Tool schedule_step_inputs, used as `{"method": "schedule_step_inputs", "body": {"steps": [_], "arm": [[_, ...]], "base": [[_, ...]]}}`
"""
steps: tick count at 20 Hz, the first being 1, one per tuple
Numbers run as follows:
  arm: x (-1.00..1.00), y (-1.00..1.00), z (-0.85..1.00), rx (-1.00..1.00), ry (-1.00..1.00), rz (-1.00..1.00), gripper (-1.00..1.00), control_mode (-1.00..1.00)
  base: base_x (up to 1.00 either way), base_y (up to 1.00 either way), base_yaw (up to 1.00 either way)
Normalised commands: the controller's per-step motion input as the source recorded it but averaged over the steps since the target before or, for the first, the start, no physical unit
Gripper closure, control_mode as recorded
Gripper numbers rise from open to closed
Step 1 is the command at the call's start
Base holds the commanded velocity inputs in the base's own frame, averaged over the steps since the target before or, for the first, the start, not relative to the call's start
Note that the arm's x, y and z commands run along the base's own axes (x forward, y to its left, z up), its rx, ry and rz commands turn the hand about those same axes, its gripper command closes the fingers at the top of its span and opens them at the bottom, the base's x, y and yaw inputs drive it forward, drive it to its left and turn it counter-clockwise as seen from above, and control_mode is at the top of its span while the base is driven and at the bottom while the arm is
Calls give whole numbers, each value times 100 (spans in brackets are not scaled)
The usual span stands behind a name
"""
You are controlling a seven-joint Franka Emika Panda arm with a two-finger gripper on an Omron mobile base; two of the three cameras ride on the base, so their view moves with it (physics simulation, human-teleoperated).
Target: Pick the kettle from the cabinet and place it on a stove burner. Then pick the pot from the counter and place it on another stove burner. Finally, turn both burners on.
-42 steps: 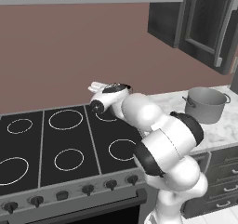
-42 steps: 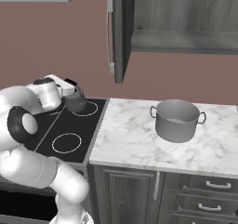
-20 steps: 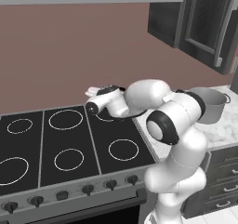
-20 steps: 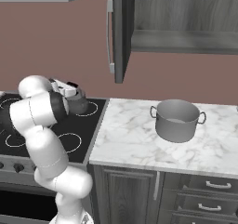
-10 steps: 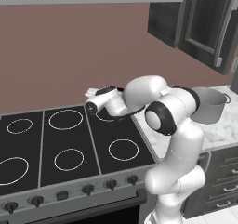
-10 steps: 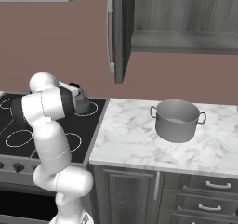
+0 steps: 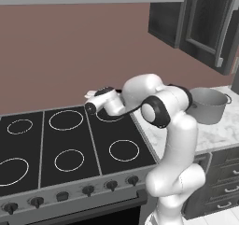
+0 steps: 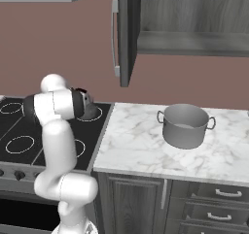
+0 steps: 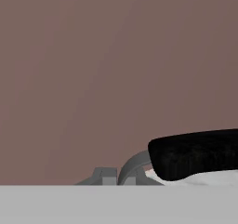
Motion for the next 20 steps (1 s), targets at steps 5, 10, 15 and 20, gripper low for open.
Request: {"method": "schedule_step_inputs", "body": {"steps": [5,10,15,20], "arm": [[35,1,-27,2,0,0,100,-100],[37,6,-26,2,0,0,100,-100],[41,15,-23,1,0,0,100,-100],[44,17,-21,1,0,0,100,-100]], "base": [[0,0,0],[0,0,0],[0,0,0],[0,0,0]]}}
